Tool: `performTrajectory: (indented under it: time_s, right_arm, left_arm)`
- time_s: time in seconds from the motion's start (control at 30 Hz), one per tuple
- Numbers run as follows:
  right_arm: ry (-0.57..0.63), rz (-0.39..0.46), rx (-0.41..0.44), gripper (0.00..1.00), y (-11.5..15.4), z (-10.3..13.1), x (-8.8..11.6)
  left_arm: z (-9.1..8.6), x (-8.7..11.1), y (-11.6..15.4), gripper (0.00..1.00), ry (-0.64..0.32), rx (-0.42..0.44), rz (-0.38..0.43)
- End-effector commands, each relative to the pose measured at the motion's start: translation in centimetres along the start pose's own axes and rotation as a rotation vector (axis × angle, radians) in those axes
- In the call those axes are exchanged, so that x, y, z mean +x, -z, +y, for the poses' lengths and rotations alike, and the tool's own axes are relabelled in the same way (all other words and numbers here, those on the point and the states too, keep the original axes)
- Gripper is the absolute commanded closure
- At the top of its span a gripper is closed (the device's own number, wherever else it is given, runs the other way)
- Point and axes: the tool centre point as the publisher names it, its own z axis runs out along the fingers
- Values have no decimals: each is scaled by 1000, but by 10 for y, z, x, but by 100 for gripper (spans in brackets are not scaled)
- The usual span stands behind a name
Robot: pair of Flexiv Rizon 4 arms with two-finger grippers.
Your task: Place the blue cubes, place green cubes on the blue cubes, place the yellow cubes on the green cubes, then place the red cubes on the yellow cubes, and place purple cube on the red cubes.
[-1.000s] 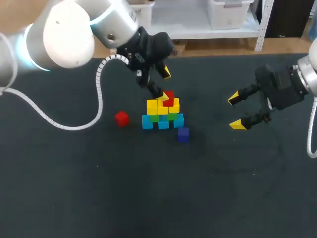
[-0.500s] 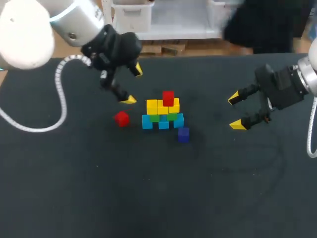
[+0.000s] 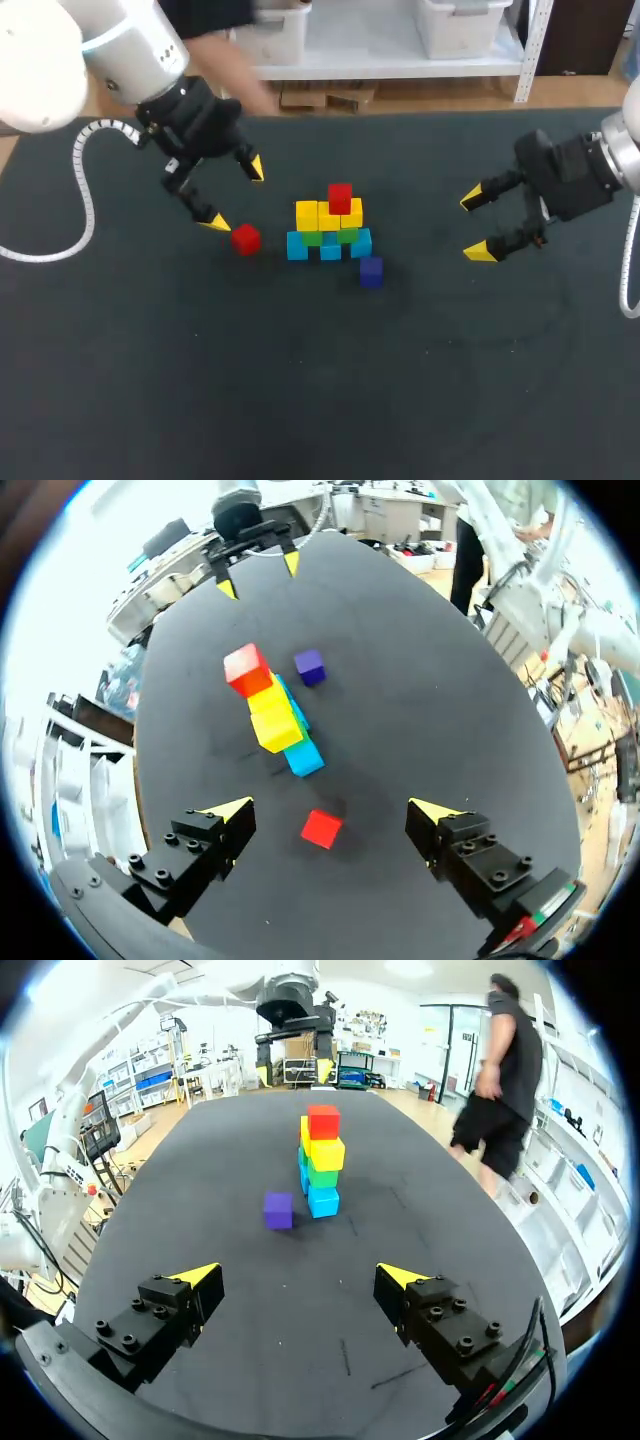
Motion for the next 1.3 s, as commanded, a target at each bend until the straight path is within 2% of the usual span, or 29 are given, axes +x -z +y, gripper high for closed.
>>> performTrajectory:
  time_s: [0.03, 0.37, 0.67, 1.1, 1.23, 1.27, 1.3]
  right_arm:
    - [1, -3, -1, 0, -1, -1, 0]
    - [1, -3, -1, 0, -1, -1, 0]
    - [1, -3, -1, 0, -1, -1, 0]
    - [1, -3, -1, 0, -1, -1, 0]
    - [1, -3, -1, 0, -1, -1, 0]
    - [1, -3, -1, 0, -1, -1, 0]
    - [1, -3, -1, 0, -1, -1, 0]
  left_arm:
    - [14, 8, -15, 0, -18, 94, -4]
    - [9, 31, -47, 0, -99, 177, 22]
    - [10, 53, -66, 0, -99, 211, 40]
    - [13, 52, -75, 0, -156, 250, 36]
    - [13, 52, -78, 6, -158, 261, 41]
    - [13, 52, -78, 16, -160, 265, 42]
    - [13, 52, -78, 20, -163, 269, 44]
